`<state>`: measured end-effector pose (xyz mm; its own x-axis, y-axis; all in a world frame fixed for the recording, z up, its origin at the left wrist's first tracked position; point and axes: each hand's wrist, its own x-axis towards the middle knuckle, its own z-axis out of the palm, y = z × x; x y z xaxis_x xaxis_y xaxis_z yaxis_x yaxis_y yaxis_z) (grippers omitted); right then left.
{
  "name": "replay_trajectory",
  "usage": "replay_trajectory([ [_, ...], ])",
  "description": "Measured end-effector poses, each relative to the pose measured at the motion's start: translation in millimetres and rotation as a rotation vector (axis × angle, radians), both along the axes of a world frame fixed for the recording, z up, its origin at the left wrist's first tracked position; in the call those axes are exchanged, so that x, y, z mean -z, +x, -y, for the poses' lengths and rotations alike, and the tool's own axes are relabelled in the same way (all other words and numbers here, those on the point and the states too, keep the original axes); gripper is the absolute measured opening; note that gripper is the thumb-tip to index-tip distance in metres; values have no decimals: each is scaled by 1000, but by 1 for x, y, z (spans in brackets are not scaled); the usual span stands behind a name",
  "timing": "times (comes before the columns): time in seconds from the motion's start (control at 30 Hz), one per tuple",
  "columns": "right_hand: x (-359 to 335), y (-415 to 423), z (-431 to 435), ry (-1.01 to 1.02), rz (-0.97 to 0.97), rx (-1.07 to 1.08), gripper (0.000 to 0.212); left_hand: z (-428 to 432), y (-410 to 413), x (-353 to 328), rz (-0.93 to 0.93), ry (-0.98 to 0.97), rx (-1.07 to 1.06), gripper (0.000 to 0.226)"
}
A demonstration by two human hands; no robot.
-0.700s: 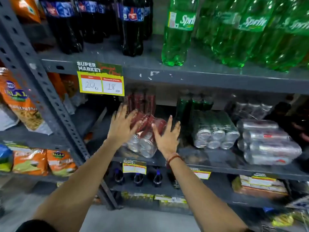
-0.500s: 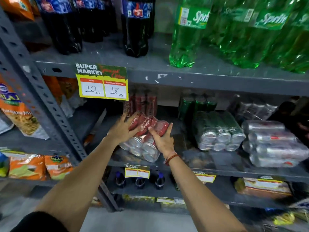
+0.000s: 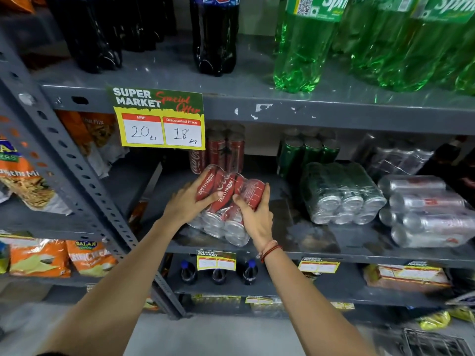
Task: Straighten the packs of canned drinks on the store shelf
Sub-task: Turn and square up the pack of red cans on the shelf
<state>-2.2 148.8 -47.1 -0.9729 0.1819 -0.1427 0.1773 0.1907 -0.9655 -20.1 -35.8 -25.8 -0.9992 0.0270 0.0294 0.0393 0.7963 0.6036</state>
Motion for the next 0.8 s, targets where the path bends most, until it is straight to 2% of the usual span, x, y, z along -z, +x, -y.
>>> replay_trajectory([
  [0.2,3,9,3,118,-298,-112,99,1,26,23,-249,214,-55,86],
  [0.27,4,7,-2,182,-365,-175,99,-5,31,34,-298,227,-82,88],
  [0.53,27,16,-18,345,-481,-285,99,-18,50,72,-332,196,-132,98],
  [0.8,47,37,-18,356,-502,-233,100,-25,74,90,-239,115,-194,97],
])
